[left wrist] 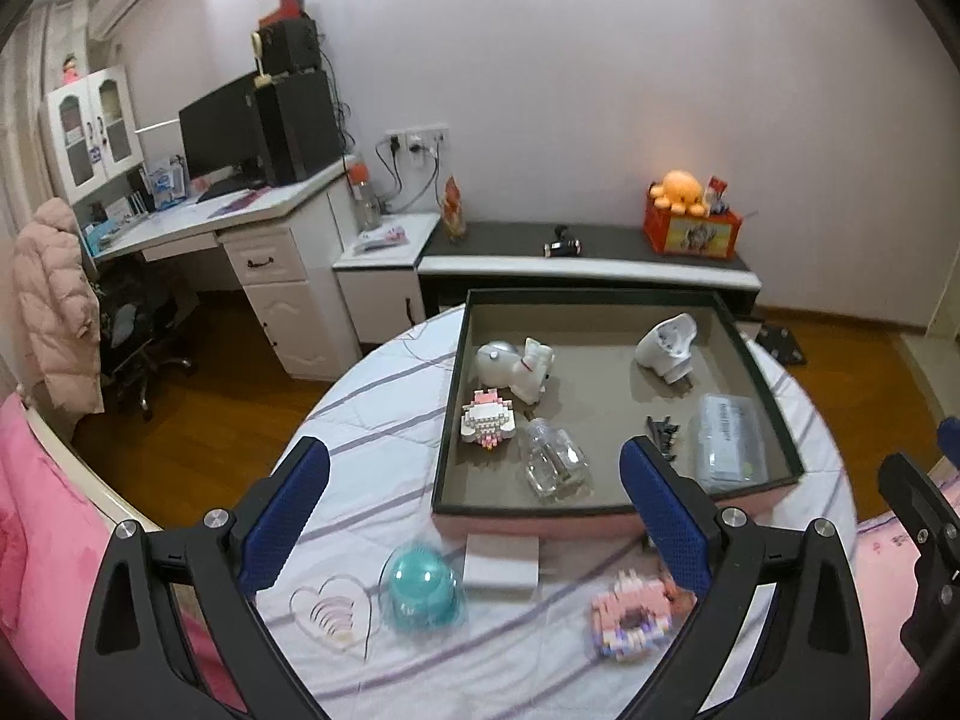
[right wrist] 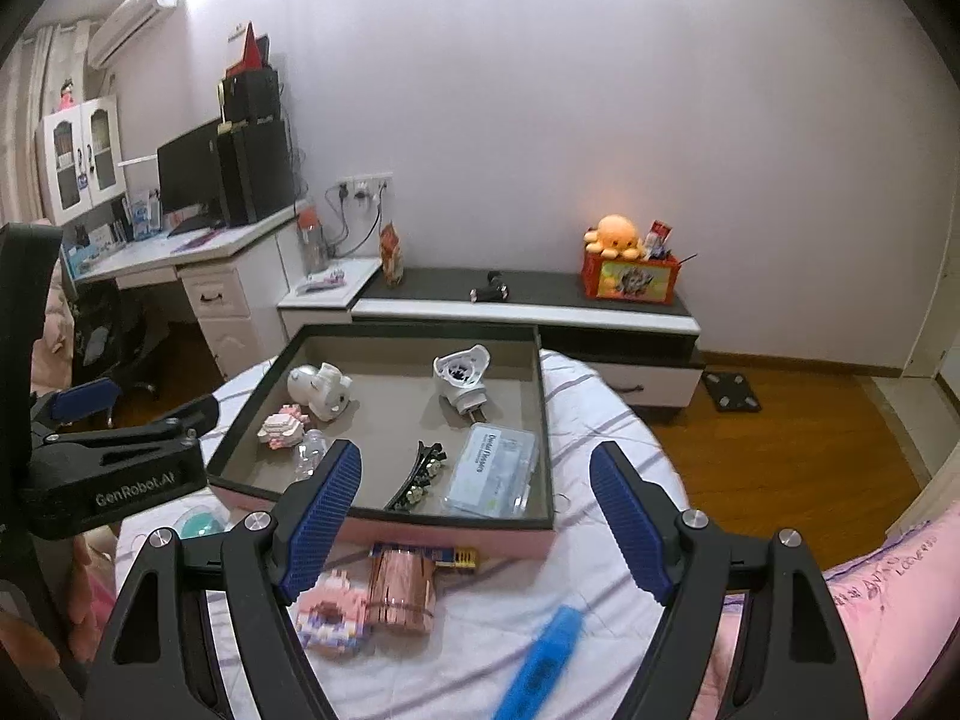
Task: Organize rigid objects
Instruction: 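Withdraw both tools from the tray toward the remaining table objects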
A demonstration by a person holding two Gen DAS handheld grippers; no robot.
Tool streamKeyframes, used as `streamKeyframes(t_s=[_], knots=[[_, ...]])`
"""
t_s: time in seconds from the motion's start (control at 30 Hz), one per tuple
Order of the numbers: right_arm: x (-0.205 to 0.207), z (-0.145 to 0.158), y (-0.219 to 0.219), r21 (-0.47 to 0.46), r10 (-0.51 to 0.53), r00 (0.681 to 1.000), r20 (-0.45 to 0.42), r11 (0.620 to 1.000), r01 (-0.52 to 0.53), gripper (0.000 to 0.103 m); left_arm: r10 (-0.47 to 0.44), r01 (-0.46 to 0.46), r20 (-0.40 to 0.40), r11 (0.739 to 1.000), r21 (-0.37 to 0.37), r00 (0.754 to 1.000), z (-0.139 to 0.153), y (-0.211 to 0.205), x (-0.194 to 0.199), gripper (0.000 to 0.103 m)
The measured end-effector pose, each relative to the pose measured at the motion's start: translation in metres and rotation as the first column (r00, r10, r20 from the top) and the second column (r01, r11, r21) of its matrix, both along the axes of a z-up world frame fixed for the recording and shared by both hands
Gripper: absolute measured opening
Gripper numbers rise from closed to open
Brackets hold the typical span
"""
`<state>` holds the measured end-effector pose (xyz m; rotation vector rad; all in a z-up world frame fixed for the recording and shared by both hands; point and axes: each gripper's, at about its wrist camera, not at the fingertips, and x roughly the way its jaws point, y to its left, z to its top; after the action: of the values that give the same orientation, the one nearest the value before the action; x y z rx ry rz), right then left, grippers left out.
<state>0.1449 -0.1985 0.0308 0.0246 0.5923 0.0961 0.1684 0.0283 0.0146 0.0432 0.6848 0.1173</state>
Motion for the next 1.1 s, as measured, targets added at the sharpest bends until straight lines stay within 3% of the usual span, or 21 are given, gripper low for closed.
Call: streamKeyframes(t_s=[0.6, 1.1], knots=[[-0.133, 0.02, -0.006, -0.008, -0.04, 0.993, 0.115, 0.999, 0.041, 0.082, -0.065, 0.065, 0.179, 0.998, 0.004, 0.982, 0.026, -0.01, -0.145, 0.103], [-0.152, 0.019, -0.005, -0.005, -0.048, 0.991, 0.124, 0.999, 0.049, 0.083, -0.111, 0.113, 0.177, 0.994, 0.0, 0.978, 0.026, -0.016, -0.163, 0.103]])
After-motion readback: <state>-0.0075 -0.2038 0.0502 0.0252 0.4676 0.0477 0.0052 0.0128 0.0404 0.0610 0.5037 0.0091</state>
